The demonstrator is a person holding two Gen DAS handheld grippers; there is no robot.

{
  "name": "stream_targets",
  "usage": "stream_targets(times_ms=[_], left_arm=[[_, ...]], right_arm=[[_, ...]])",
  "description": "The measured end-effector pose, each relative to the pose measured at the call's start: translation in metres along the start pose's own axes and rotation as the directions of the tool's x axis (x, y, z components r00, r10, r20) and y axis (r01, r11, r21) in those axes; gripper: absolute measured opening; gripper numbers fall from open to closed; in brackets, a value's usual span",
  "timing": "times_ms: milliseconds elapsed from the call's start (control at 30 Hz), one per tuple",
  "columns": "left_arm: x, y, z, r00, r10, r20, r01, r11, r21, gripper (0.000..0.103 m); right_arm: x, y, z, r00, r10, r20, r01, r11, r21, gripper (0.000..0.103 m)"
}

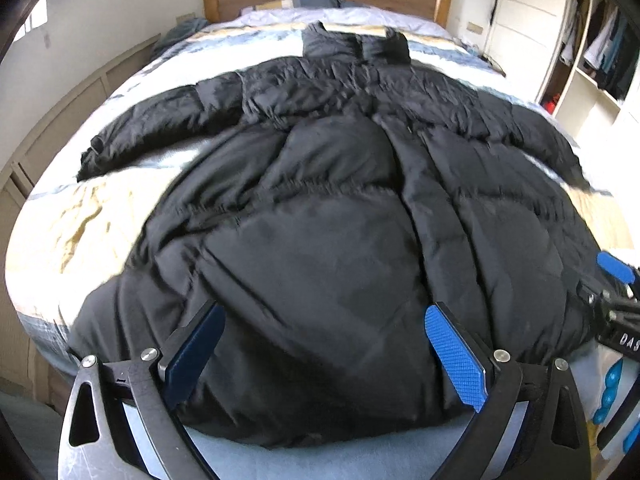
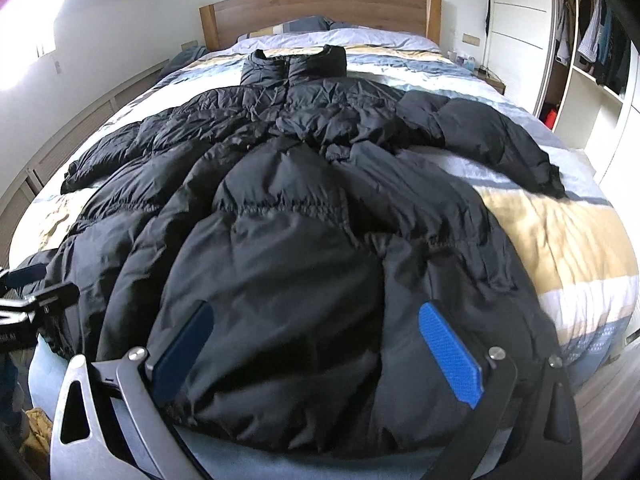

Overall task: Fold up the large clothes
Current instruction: 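Reach the right tool to the nearest sleeve cuff and grasp it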

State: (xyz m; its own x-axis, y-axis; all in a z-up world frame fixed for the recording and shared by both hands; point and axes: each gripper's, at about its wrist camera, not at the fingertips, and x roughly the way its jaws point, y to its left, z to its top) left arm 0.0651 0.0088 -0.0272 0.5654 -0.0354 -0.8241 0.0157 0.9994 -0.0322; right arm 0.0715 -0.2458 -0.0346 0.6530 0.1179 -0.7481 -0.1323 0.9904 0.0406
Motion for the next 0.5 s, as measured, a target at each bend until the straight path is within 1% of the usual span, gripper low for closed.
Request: stream_targets(times_ms=[167, 333, 400, 500], left_arm=[[-0.005, 0.005, 0.018, 1.0, 0.017, 0.026, -0.016, 1.0, -0.011, 0.099], [0.0, 0.01, 0.045, 1.0, 0.011, 0.007, -0.011, 1.0, -0.017, 0.099], [0.001, 0.011, 0.056, 1.0, 0.021, 0.007, -0.021, 1.0, -0.014, 0.099], [0.003, 0.011, 0.08, 1.0, 0.012, 0.022, -0.012, 1.0, -0.017, 0.099]], right_arm=[[0.003, 0.004, 0.014, 1.0, 0.003, -0.01, -0.003, 1.0, -0.024, 0.103], [0.005, 0.0, 0.033, 1.0, -0.007, 0.0, 0.007, 0.999, -0.033, 0.103], [0.006, -0.005, 0.045, 1.0, -0.014, 0.008, 0.014, 1.0, -0.019, 0.103], [0.009, -0.019, 0.067, 0.999, -0.021, 0.03, 0.02, 1.0, 0.023, 0.103]])
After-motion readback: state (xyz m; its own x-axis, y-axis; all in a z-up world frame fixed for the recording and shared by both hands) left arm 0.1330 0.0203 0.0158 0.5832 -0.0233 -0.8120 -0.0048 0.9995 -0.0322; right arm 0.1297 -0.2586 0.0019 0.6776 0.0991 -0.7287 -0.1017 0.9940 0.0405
